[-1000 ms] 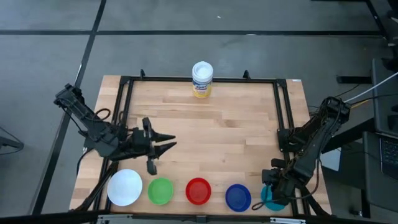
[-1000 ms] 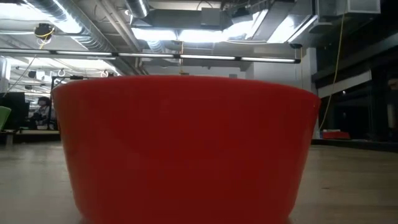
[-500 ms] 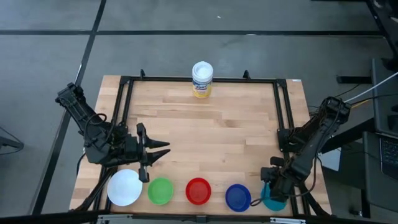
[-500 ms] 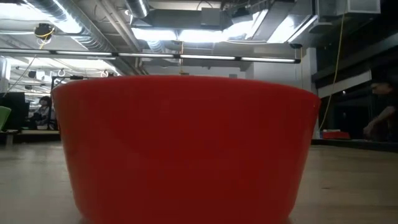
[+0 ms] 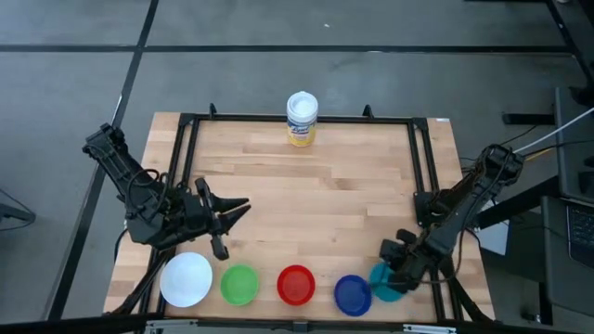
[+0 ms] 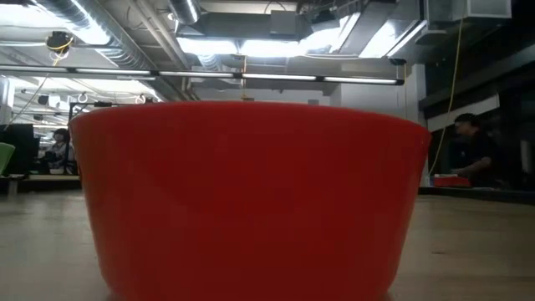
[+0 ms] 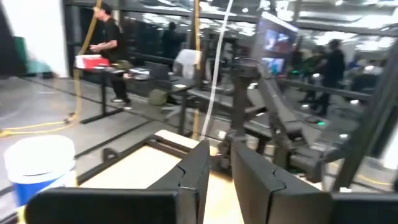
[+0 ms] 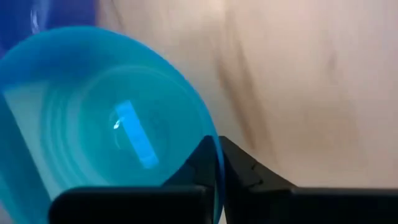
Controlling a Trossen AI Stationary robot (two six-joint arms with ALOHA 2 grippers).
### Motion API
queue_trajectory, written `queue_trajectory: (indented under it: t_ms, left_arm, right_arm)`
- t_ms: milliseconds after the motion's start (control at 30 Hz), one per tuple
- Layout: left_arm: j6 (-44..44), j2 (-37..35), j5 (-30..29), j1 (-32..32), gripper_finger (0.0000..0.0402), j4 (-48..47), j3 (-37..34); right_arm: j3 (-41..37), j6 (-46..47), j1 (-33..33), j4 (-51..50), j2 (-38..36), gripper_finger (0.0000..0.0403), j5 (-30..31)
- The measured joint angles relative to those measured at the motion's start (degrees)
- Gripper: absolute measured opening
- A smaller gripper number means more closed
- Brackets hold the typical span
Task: Nest bowls inside each other
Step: Stack the light blue bowl on top of the white bowl
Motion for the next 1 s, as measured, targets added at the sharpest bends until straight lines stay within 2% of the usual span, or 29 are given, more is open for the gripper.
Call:
queue_trajectory:
  t_ms: [133, 233, 367, 467, 567, 667, 800, 1000]
  left_arm:
    - [-6.97, 0.00, -3.19, 0.81, 0.0035, -8.42, 0.00]
    - [-13.95, 0.00, -2.22, 2.33, 0.0021, -15.59, -0.02]
    - [-18.14, 0.00, 3.86, 5.53, 0.0011, -21.10, -0.04]
    - [-18.95, 0.17, 9.16, 8.94, 0.0015, -22.53, -0.04]
    - [-22.95, 1.46, 16.39, 14.33, 0.0023, -25.86, -0.04]
    - [-28.47, 3.36, 23.27, 19.72, 0.0014, -29.94, -0.04]
    - [-28.91, 7.01, 23.25, 23.60, 0.0004, -31.63, 0.01]
    - [-19.57, 13.50, 23.52, 29.28, 0.0005, -33.01, 5.42]
  right_arm:
    - [5.69, -4.14, -7.19, -1.01, 0.00, 0.0005, 11.06]
    - [11.44, -8.56, -14.05, -6.26, 0.00, 0.0004, 20.09]
    - [18.41, -14.91, -23.87, -15.20, 0.00, 0.0003, 29.88]
    - [22.79, -23.26, -31.44, -13.74, 0.00, 0.0002, 34.19]
    - [25.64, -34.45, -37.73, -7.52, 0.00, 0.0002, 35.77]
    - [28.53, -42.78, -42.59, -4.34, 0.00, 0.0002, 35.72]
    - [31.57, -50.70, -46.49, -2.83, 0.00, 0.0002, 35.72]
    - [33.10, -59.56, -50.66, 0.77, 0.01, 0.0002, 33.05]
